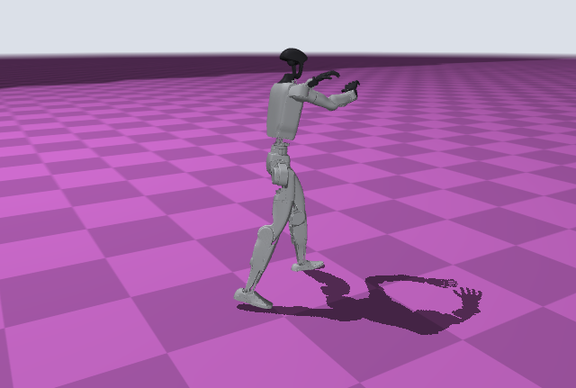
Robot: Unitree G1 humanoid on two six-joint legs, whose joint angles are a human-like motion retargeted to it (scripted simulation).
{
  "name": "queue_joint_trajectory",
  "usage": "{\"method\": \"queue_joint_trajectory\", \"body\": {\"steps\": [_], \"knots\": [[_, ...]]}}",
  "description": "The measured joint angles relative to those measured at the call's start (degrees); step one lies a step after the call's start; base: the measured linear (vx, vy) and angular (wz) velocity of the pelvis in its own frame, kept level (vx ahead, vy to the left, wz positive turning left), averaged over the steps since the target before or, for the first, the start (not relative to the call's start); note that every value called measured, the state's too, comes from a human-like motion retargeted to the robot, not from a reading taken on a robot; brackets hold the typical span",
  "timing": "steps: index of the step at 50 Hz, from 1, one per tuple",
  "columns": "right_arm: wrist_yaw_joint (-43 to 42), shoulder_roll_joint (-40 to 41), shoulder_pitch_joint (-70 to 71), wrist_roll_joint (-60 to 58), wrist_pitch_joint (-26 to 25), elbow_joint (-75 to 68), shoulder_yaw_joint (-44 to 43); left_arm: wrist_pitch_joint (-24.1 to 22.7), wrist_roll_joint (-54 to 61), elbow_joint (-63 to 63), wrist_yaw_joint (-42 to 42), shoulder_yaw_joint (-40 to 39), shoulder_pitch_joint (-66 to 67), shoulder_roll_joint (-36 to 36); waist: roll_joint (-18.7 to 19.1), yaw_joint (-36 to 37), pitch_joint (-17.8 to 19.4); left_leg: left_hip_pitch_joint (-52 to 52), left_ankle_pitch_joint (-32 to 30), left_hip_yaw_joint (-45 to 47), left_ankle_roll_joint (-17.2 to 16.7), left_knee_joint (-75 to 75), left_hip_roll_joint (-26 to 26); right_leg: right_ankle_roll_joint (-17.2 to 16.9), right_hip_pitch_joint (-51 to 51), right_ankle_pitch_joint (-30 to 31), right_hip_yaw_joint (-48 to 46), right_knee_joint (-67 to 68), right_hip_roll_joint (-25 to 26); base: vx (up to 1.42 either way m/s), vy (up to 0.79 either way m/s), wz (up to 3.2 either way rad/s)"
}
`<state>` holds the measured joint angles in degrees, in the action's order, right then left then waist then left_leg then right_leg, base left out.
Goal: Kungfu
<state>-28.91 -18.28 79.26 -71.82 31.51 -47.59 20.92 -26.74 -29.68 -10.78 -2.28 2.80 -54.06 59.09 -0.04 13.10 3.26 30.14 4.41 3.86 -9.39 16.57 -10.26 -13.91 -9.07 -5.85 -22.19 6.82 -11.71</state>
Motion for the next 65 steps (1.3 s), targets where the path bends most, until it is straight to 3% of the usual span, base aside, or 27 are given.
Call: {"method": "queue_joint_trajectory", "body": {"steps": [5, 8, 13, 18, 25, 31, 37, 41, 45, 47, 50, 54, 57, 65], "knots": [[-2.6, -0.3, -0.1, -1.1, 3.5, 11.6, 4.1, -2.8, 2.9, 10.3, -2.8, -2.4, 5.5, 3.3, 0.3, -3.2, 1.0, -3.9, 2.0, 6.8, 0.7, -0.7, -3.9, 0.3, 7.9, 4.4, 4.7, 2.2, -3.6, -0.27, 0.00, -2.11], [-3.6, -0.4, -0.6, -3.3, 5.2, 15.0, 5.6, -3.9, 4.3, 13.4, -2.3, -4.3, 9.7, 5.0, 0.9, -5.3, 1.4, -6.7, 2.7, 12.4, 0.3, -1.9, -6.4, 0.9, 11.5, 5.9, 0.3, 2.5, -5.5, -0.36, -0.05, -1.97], [-0.1, 0.4, -2.3, -4.7, 5.9, 15.8, 6.9, -4.3, 3.6, 17.0, -1.3, -6.7, 15.6, 6.9, 2.9, -8.6, 1.3, -11.2, 2.7, 19.1, -0.8, -4.1, -10.0, 7.7, 14.8, 5.7, -9.7, 2.4, -6.4, -0.26, -0.11, -1.54], [3.3, 1.5, -4.3, -5.3, 5.5, 14.8, 7.2, -3.5, -0.3, 18.4, -0.3, -6.1, 18.2, 7.2, 5.4, -12.9, 1.4, -15.0, 1.3, 23.0, -1.8, -6.1, -12.6, 7.5, 18.0, 2.9, -4.0, 4.9, -5.4, -0.18, -0.24, -0.89], [4.0, 2.5, -7.9, -6.2, 6.6, 13.8, 7.9, -4.2, -0.6, 17.5, 0.8, -3.2, 20.6, 6.9, 9.4, -17.8, 1.4, -19.1, -1.6, 28.9, -3.7, -8.1, -17.3, 10.6, 26.1, -2.7, 0.6, 16.3, -3.8, -0.13, -0.30, -0.78], [2.7, 1.5, -10.7, -6.3, 6.9, 12.8, 9.5, -4.4, -2.9, 16.8, 1.1, 0.5, 21.4, 4.7, 11.5, -21.6, 1.1, -19.6, -5.0, 28.3, -5.3, -8.5, -19.7, 13.0, 32.7, -7.9, 3.1, 26.2, -2.0, -0.10, -0.42, -0.44], [-2.0, -1.4, -14.4, -8.7, 6.2, 11.3, 10.6, -6.0, -8.1, 12.6, 4.3, 5.8, 19.9, -3.5, 10.4, -25.2, -0.2, -16.3, -11.5, 18.9, -5.6, -10.6, -13.1, 13.4, 44.2, -10.9, 8.0, 36.5, -6.7, -0.21, -0.13, -0.25], [-8.7, -3.8, -19.8, -11.2, 6.2, 8.4, 9.8, -8.2, -14.1, 4.2, 7.7, 11.2, 18.0, -13.8, 9.6, -28.0, -0.1, -15.0, -12.8, 14.5, -5.6, -12.1, -9.2, 13.9, 49.8, -12.9, 10.9, 41.0, -9.4, -0.23, -0.08, -0.07], [-20.5, -4.0, -27.3, -18.2, 7.1, -1.6, 8.4, -15.8, -24.2, -18.0, 17.8, 15.0, 16.4, -31.4, 10.1, -34.0, -1.4, -14.4, -9.9, 15.8, -5.6, -15.6, -7.1, 14.5, 54.4, -16.1, 12.2, 45.4, -12.1, -0.17, -0.14, 0.30], [-27.9, -1.4, -29.2, -23.3, 6.4, -11.5, 7.9, -19.9, -31.6, -34.8, 26.1, 14.1, 15.5, -40.2, 12.0, -37.5, 0.1, -14.7, -6.7, 20.2, -5.6, -16.8, -10.4, 15.8, 55.1, -17.7, 10.8, 46.5, -10.0, -0.28, -0.13, 0.05], [-30.8, 1.4, -30.6, -31.1, 4.1, -23.8, 5.5, -19.8, -39.0, -56.0, 35.3, 13.6, 11.9, -49.6, 13.9, -44.0, 3.2, -12.7, -5.9, 21.6, -5.6, -18.3, -8.6, 15.6, 58.5, -17.9, 11.6, 47.3, -11.5, -0.33, 0.35, 0.18], [-34.6, 3.7, -34.7, -35.0, -1.9, -29.4, 4.0, -11.3, -47.9, -63.4, 37.9, 16.5, 11.0, -54.0, 14.9, -49.0, 6.2, -10.1, -6.5, 20.2, -5.6, -17.8, -6.9, 15.0, 63.1, -15.8, 14.5, 46.3, -11.8, -0.18, 0.22, -0.27], [-38.7, 3.4, -38.0, -32.5, -2.9, -30.0, 6.0, -7.6, -52.5, -64.5, 39.1, 19.8, 12.2, -55.0, 14.5, -49.2, 6.6, -10.8, -6.0, 22.8, -5.6, -18.1, -8.2, 15.5, 65.2, -14.6, 15.8, 45.1, -9.2, -0.14, -0.05, -0.89], [-37.3, 1.7, -45.3, -28.5, -1.1, -21.7, 7.1, -12.2, -50.5, -65.6, 41.1, 24.9, 15.1, -55.2, 14.8, -48.9, 6.1, -11.9, -5.3, 24.4, -5.6, -17.9, -10.4, 14.9, 67.1, -11.7, 17.8, 42.0, -4.5, -0.03, -0.02, -0.55]]}}
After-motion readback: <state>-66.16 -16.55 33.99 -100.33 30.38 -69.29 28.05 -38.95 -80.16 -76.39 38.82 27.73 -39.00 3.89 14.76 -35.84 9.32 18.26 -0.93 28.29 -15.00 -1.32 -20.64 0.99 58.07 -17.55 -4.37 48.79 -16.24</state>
